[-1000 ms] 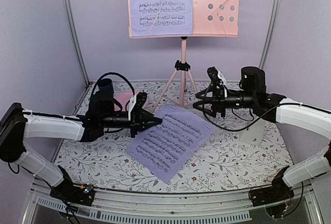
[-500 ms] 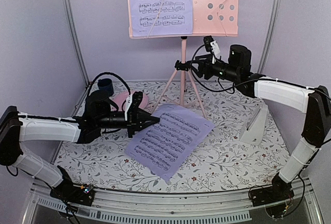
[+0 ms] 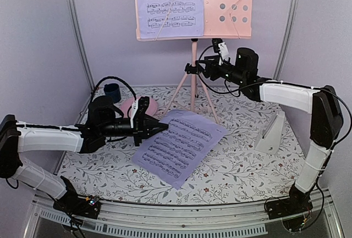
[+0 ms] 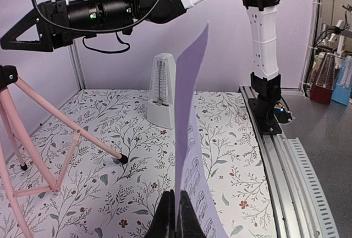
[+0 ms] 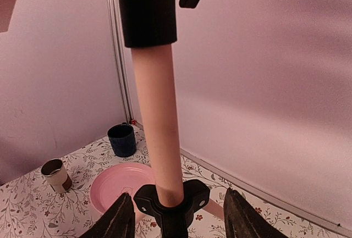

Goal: Set up the instrument practice props

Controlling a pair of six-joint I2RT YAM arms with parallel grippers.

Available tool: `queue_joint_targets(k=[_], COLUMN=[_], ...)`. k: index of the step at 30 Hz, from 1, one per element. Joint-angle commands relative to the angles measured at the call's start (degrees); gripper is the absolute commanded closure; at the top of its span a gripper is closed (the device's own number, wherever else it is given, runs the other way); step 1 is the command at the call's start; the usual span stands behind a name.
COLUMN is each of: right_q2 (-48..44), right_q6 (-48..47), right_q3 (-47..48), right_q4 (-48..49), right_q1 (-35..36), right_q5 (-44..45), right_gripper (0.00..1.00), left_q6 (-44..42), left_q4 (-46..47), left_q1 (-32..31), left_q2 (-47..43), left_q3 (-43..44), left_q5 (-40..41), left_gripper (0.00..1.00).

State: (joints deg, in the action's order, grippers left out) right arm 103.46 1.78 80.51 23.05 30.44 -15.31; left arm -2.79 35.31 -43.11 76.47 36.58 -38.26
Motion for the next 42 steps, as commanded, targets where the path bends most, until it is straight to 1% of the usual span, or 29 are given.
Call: queue_joint_targets(k=[1,6,16,22,27,31,35,36,40,42], right_q2=[2.0,4.6,7.8,10.1,11.2,11.6,11.7,11.7,11.7,11.7], right_q6=[0.7,0.9,2.5,2.4,2.3,3.5,4.4,4.5,5.6,6.4], right_q3=[1.3,4.1,7.3,9.7,10.7,11.1,11.2,11.3,11.6,11.9], right_q4=[4.5,4.8,5.2,5.1,4.2,3.8,3.4,3.3,3.1,3.1], right_q1=[0.1,0.1,0.1,0.1,0.1,0.2,0.6,0.7,1.0,1.3], right_q5=[0.8,0.0,-0.7,-1.5,-2.0,-3.5,-3.6,-3.7,-4.2,-4.1], right_gripper=[0.44,0.49,0.51,0.58,0.62,0.7,0.8,0.85,0.99,1.0], left_q6=[-0.1,-0.2,-0.1,0.1,0.0,0.0,0.0,0.0,0.2,0.3], left_q4=[1.3,1.0,1.0,0.4,-1.5,-1.9,-2.0,-1.9,-2.1,-2.1], left_q1=[0.0,0.0,0.0,-0.1,-0.2,-0.4,-0.4,-0.3,-0.5,-0.4], left_q2=[-0.7,-0.9,-1.2,-1.3,-3.3,-4.7,-5.2,-5.3,-5.3,-5.4], left_q3=[-0.2,-0.1,-0.3,0.6,0.9,1.0,1.3,1.4,1.7,1.8], left_q5=[0.4,0.5,0.6,0.2,0.7,1.2,1.3,1.3,1.1,1.0], left_gripper=[1.0,1.0,1.0,1.0,1.0,1.0,1.0,1.0,1.0,1.0])
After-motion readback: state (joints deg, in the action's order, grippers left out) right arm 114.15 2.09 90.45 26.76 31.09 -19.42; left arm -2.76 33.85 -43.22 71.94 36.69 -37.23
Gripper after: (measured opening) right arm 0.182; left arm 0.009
